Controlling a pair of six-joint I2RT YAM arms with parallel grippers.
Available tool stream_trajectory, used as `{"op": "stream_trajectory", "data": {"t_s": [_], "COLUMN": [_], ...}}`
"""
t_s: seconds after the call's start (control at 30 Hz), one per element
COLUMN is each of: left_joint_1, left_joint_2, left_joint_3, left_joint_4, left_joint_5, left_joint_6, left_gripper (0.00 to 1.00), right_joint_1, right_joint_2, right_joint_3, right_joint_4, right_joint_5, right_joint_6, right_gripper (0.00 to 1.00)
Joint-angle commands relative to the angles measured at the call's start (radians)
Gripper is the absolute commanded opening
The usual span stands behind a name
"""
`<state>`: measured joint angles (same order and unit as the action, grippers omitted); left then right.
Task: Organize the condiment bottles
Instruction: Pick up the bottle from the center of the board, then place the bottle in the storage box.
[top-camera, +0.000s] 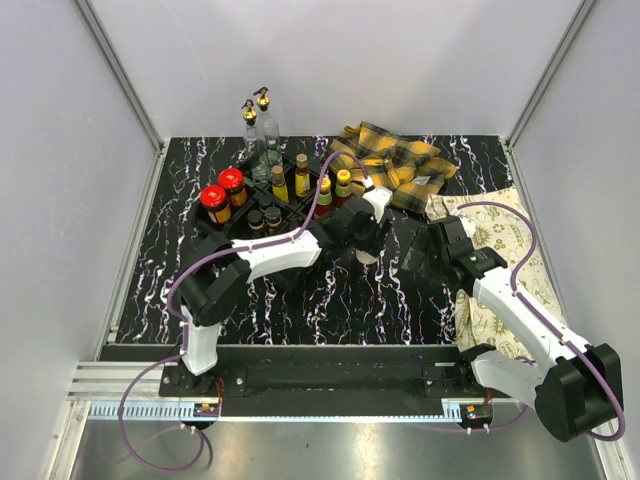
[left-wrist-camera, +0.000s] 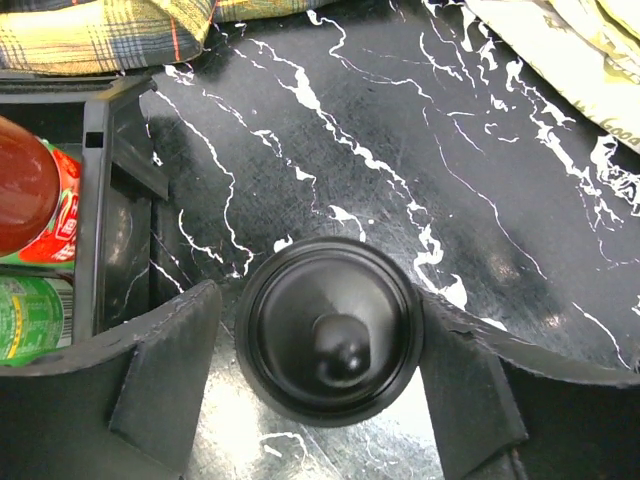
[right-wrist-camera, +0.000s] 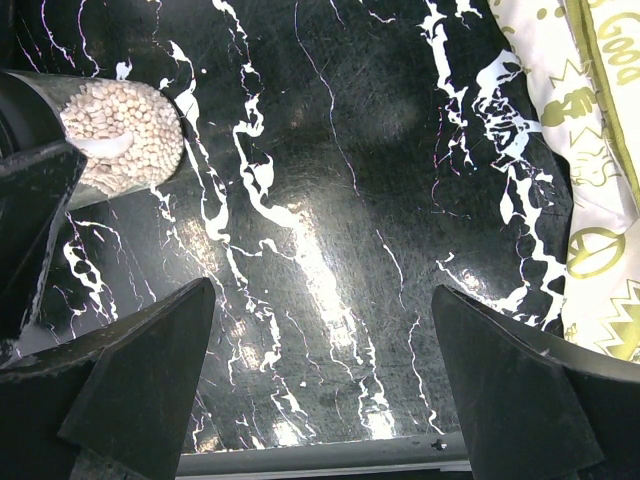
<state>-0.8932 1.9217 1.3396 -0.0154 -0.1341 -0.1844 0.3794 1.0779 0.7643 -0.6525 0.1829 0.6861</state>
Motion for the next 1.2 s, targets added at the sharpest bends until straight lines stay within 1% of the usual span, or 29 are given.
{"op": "stream_trajectory", "data": {"t_s": [0.0, 0.03, 0.07, 0.1, 0.13, 0.2, 0.23, 0.27, 0.43, 0.63, 0.67, 0.73, 0.83, 0.97, 1.17], "left_joint_1": [-0.001, -0.001, -0.001, -0.001, -0.001, -0.001, -0.001, -0.001, -0.003, -0.003, -0.003, -0.003, -0.003, -0.003, -0.003], "left_joint_2": [0.022, 0.019, 0.017, 0.01, 0.002, -0.024, -0.035, -0.047, -0.16, -0.346, -0.393, -0.44, -0.536, -0.679, -0.814], "left_joint_3": [0.058, 0.059, 0.061, 0.056, 0.055, 0.05, 0.05, 0.049, 0.027, -0.031, -0.052, -0.088, -0.184, -0.263, -0.362], "left_joint_4": [0.019, 0.019, 0.019, 0.019, 0.019, -0.003, -0.008, -0.023, -0.084, -0.161, -0.169, -0.179, -0.192, -0.215, -0.261], "left_joint_5": [-0.035, -0.036, -0.036, -0.036, -0.039, -0.047, -0.055, -0.059, -0.088, -0.107, -0.101, -0.087, -0.107, -0.163, -0.315], "left_joint_6": [0.017, 0.02, 0.02, 0.02, 0.022, 0.022, 0.025, 0.026, 0.03, 0.007, 0.005, -0.001, -0.021, -0.047, -0.092], "left_gripper": [0.72, 0.61, 0.56, 0.47, 0.31, 0.15, 0.03, 0.0, 0.0, 0.0, 0.0, 0.0, 0.0, 0.0, 0.0], "right_joint_1": [-0.01, -0.01, -0.01, -0.011, -0.01, -0.011, -0.011, -0.011, -0.01, -0.011, -0.011, -0.011, -0.01, -0.011, -0.011], "right_joint_2": [-0.03, -0.03, -0.03, -0.032, -0.032, -0.033, -0.032, -0.03, -0.032, -0.036, -0.036, -0.033, -0.027, -0.022, -0.007], "right_joint_3": [0.001, 0.001, 0.003, 0.003, 0.004, 0.007, 0.01, 0.012, 0.018, 0.018, 0.018, 0.018, 0.017, 0.013, 0.013], "right_joint_4": [0.001, -0.001, -0.001, -0.002, -0.004, -0.004, -0.004, -0.006, -0.007, -0.009, -0.007, -0.007, -0.007, -0.003, 0.005], "right_joint_5": [0.024, 0.023, 0.023, 0.024, 0.023, 0.021, 0.023, 0.02, 0.017, 0.007, 0.007, 0.003, -0.003, -0.01, -0.019], "right_joint_6": [-0.007, -0.007, -0.008, -0.008, -0.008, -0.008, -0.01, -0.01, -0.008, -0.007, -0.007, -0.005, -0.003, 0.0, 0.003], "right_gripper": [1.0, 1.0, 1.0, 1.0, 1.0, 1.0, 1.0, 1.0, 1.0, 1.0, 1.0, 1.0, 1.0, 1.0, 1.0]}}
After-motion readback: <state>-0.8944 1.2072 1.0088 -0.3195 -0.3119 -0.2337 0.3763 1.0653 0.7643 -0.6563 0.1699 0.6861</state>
